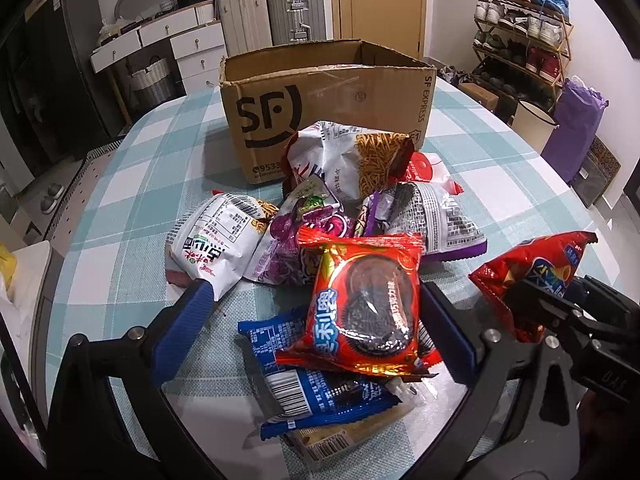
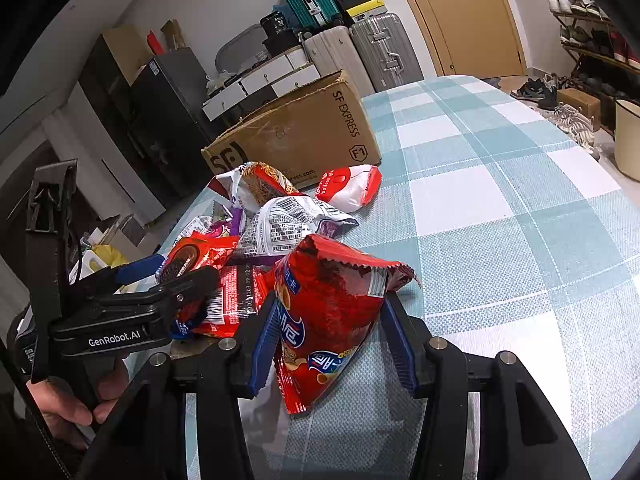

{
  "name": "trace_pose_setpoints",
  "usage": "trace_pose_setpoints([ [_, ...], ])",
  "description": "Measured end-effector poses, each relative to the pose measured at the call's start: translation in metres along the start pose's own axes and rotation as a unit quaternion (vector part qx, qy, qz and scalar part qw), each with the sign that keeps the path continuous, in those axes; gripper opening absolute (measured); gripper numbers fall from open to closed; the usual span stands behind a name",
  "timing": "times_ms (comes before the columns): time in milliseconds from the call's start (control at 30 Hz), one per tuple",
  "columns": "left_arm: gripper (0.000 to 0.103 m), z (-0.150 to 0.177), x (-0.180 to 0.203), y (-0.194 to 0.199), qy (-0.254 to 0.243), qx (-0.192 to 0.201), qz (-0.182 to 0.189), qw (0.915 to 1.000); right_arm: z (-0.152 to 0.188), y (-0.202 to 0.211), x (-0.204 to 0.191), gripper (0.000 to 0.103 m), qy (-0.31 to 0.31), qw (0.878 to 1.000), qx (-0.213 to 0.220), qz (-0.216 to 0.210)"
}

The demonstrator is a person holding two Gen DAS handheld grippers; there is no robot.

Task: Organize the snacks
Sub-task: 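Grasp the red Oreo pack with the left gripper while the right gripper holds the red chip bag, then carry both packs into the cardboard box and open both grippers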

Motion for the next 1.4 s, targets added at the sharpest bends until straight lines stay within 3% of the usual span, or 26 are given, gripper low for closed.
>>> trace_pose_setpoints([
  [233,0.083,0.005,-0.002,0.000,0.004,-0.003,0.022,0.9997,0.000,0.000,0.000,0.050,-0.001,1.000,0.001,0.000],
  [333,0.066,0.005,-0.001,0.000,0.001,0.000,0.040,0.9992,0.000,0.000,0.000,0.050,-0.001,1.000,0.001,0.001],
  [367,0.055,0.005,-0.001,0.000,0.000,0.001,0.048,0.9988,0.000,0.000,0.000,0.050,-0.001,1.000,0.001,0.000],
  [467,0.045,0.006,-0.003,0.003,0.000,0.008,0.069,0.9976,0.000,0.000,0.000,0.050,0.000,1.000,0.001,0.000],
  [700,0.042,0.006,-0.006,0.013,0.006,0.019,0.090,0.9957,0.000,0.001,0.000,0.050,-0.002,1.000,0.002,0.001],
  [1400,0.042,-0.012,-0.010,0.054,-0.004,0.049,0.099,0.9939,-0.026,0.035,-0.024,0.050,0.017,0.999,0.038,-0.023],
])
Point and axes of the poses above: each gripper's, at about its wrist camera, not at the fingertips, and y roughly against the way its jaws point, x to its right, z to its underside, the point moved 4 cm from there along -y, roughly the way its jaws point, and after that the axes turned 13 degrees about z, right-handed, at the moved point
